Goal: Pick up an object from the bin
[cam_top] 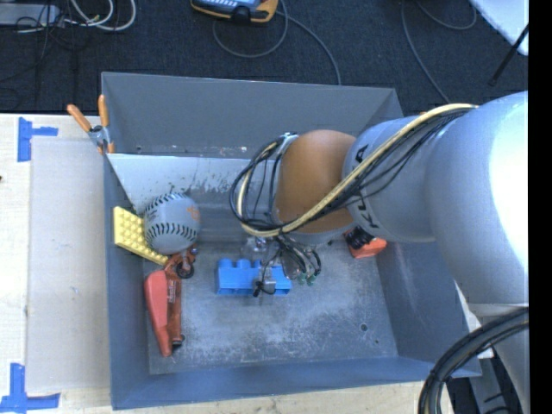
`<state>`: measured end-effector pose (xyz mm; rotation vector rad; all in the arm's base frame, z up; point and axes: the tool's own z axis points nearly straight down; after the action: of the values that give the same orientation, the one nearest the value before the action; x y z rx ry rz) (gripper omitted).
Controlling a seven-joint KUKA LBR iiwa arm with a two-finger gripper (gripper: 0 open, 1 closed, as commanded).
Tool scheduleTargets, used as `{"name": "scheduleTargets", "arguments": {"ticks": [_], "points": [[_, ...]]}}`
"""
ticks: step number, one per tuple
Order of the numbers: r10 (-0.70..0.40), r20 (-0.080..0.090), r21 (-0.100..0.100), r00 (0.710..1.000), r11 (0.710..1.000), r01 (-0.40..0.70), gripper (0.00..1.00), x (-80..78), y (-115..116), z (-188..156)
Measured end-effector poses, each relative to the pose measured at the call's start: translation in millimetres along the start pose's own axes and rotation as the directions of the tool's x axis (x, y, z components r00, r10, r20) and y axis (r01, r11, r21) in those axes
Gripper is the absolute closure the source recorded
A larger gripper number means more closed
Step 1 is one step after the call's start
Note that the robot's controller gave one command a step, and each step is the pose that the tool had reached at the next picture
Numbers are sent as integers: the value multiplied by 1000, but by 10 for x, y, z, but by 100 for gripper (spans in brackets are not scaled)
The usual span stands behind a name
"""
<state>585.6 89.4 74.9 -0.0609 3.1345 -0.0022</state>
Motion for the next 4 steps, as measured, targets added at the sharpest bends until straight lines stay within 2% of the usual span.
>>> {"name": "scheduleTargets", "arguments": {"ticks": [1, 2, 3, 4], "points": [[0, 0, 0, 1000, 1000, 0, 100, 0, 0, 0], [-17, 1, 0, 1000, 1000, 17, 100, 42, 6, -1231], [-17, 1, 0, 1000, 1000, 17, 100, 44, 6, -1228], [-59, 3, 2, 998, 998, 59, 100, 66, 145, -1150]]}}
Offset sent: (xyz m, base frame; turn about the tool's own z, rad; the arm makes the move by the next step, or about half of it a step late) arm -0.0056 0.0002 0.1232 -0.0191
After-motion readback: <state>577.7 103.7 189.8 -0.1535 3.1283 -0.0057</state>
